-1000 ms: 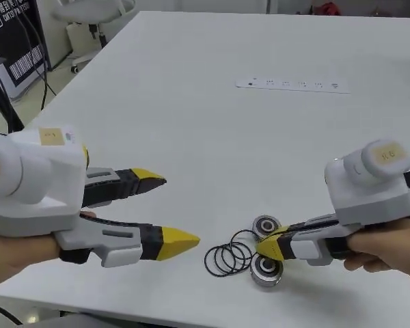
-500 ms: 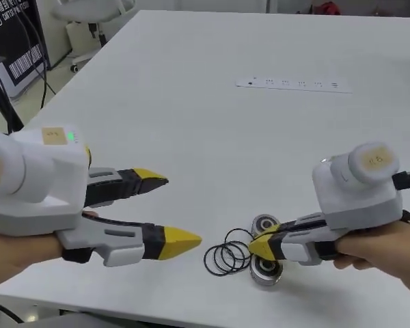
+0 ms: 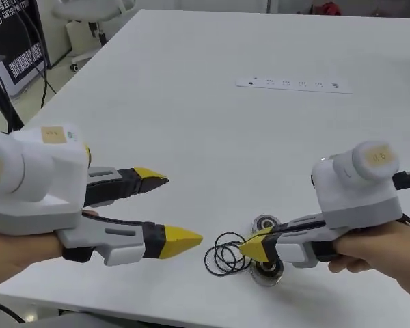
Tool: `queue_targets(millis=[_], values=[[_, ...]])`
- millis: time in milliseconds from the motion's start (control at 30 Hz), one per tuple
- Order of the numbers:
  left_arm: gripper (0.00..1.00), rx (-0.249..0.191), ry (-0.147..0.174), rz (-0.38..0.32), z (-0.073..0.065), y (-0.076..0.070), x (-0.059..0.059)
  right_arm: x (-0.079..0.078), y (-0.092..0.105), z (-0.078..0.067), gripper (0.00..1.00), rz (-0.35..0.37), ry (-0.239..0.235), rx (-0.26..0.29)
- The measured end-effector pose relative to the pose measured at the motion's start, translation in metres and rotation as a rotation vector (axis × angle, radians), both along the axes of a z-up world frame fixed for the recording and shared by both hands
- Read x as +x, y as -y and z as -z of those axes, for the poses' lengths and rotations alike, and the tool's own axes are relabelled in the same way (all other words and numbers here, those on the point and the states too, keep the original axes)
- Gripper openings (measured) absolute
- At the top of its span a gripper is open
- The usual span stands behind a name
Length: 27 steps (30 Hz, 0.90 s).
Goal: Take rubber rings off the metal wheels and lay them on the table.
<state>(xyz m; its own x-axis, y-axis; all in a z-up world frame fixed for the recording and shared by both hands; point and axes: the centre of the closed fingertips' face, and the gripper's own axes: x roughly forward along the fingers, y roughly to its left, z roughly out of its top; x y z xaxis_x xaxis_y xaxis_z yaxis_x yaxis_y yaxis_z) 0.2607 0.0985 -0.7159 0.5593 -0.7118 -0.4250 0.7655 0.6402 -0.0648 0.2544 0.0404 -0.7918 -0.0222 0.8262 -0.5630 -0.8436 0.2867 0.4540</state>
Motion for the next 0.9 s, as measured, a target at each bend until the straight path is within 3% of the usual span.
queue_targets(millis=[133, 167, 367, 900], values=[[0.62, 0.002, 0.0, 0.0, 0.0, 0.0, 0.0, -0.003, 0.002, 0.009, 0.0, -0.034, 0.024, -0.037], [0.62, 0.002, 0.0, 0.0, 0.0, 0.0, 0.0, -0.003, 0.001, 0.007, 0.0, -0.041, 0.039, -0.024], [0.62, 0.006, -0.002, 0.003, 0.001, 0.001, -0.001, 0.005, 0.005, 0.01, 0.07, -0.025, 0.074, -0.044], [0.63, 0.0, -0.006, -0.004, 0.002, 0.0, -0.001, 0.022, 0.015, 0.01, 0.09, 0.031, 0.086, -0.047]])
